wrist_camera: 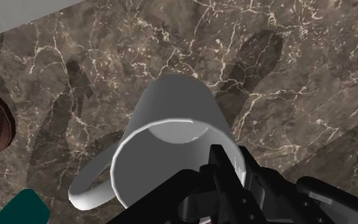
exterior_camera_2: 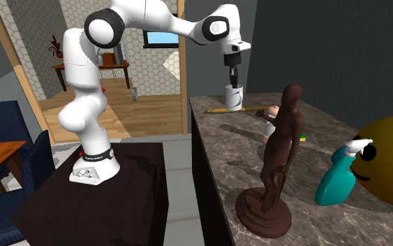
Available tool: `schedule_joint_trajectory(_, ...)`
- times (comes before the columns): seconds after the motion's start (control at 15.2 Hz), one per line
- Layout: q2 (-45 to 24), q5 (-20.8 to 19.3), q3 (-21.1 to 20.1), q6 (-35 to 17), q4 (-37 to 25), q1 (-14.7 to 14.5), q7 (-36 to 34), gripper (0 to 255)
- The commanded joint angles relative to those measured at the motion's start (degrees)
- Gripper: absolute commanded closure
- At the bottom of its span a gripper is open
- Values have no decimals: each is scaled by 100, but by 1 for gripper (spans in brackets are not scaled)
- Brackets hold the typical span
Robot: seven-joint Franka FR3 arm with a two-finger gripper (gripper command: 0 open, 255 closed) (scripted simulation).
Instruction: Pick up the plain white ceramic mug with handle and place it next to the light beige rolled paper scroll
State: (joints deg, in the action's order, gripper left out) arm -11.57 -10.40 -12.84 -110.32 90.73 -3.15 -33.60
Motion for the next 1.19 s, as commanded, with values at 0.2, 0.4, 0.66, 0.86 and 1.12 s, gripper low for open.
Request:
schedule_joint_trajectory(0.2,-675,-278,-183,383,-944,-482,-615,255)
schedule_joint_trajectory(0.4,-1053,-420,-238,542,-1421,-751,-896,255)
schedule_joint_trajectory(0.66,-1034,-432,-229,230,-1086,-725,-947,255)
schedule_joint_trajectory(0.86,-1037,-448,-222,5,-861,-710,-986,255)
schedule_joint_trajectory(1.12,-1061,-477,-210,-285,-589,-696,-1041,255)
